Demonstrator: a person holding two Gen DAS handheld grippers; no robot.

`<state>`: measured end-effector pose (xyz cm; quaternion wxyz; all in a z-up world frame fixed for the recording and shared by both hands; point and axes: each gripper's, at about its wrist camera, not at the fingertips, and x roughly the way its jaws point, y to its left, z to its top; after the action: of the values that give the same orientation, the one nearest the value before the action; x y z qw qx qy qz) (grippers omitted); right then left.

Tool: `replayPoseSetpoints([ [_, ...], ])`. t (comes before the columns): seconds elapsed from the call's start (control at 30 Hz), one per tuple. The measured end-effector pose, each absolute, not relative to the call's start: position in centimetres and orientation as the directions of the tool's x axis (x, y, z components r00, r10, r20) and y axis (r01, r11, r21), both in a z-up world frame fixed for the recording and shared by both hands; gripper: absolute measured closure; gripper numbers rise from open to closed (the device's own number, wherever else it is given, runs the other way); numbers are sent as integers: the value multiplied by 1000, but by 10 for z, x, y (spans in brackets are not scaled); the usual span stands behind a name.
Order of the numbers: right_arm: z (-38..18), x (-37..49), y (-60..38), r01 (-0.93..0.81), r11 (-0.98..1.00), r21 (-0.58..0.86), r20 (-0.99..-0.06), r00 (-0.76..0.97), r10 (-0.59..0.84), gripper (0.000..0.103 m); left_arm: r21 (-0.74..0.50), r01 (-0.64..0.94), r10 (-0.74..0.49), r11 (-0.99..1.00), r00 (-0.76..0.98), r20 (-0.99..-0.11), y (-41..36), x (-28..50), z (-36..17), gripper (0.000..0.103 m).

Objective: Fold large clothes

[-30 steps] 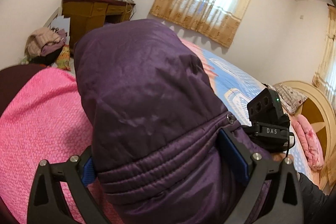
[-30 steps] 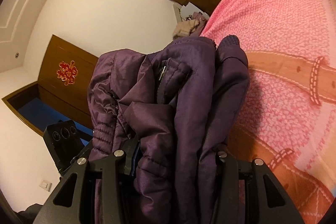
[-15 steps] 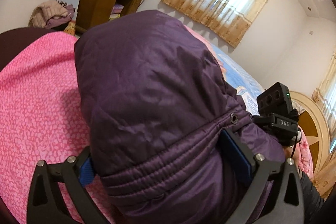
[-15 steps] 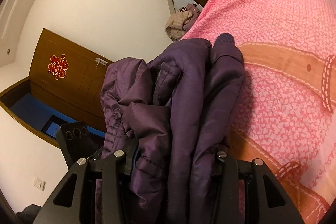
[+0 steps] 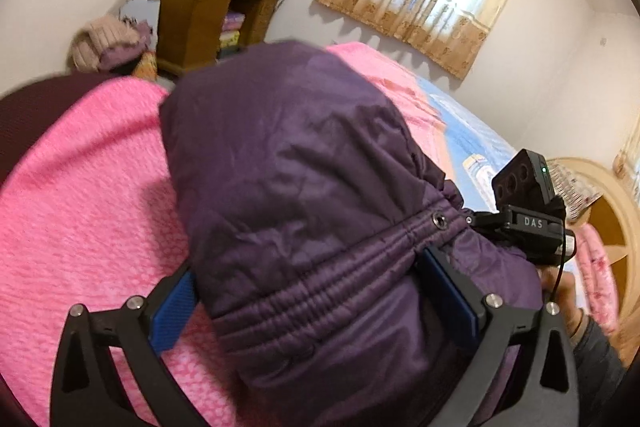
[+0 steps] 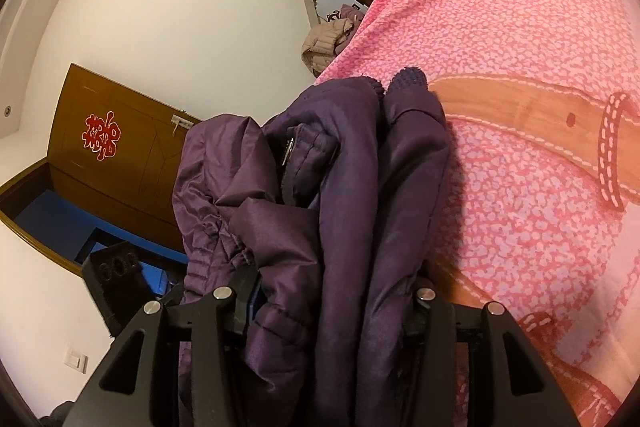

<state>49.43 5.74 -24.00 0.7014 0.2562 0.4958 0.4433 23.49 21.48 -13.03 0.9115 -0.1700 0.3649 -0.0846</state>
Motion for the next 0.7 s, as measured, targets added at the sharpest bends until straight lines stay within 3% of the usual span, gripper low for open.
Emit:
replayPoseSetpoints([
  [0.17, -244, 489, 52, -367, 496, 787, -483, 132, 865, 53, -224, 39, -178, 974, 745, -643, 205, 229, -127, 0],
  [0.53, -260, 486, 39, -353, 490, 797, -474, 136, 870, 46, -309, 42, -241, 950, 728, -641, 215, 249, -147, 0],
  [0.7, -253, 483, 35, -362, 509, 781, -493, 145, 858, 41, -260, 15, -188, 965, 730, -657, 209, 242, -136, 0],
])
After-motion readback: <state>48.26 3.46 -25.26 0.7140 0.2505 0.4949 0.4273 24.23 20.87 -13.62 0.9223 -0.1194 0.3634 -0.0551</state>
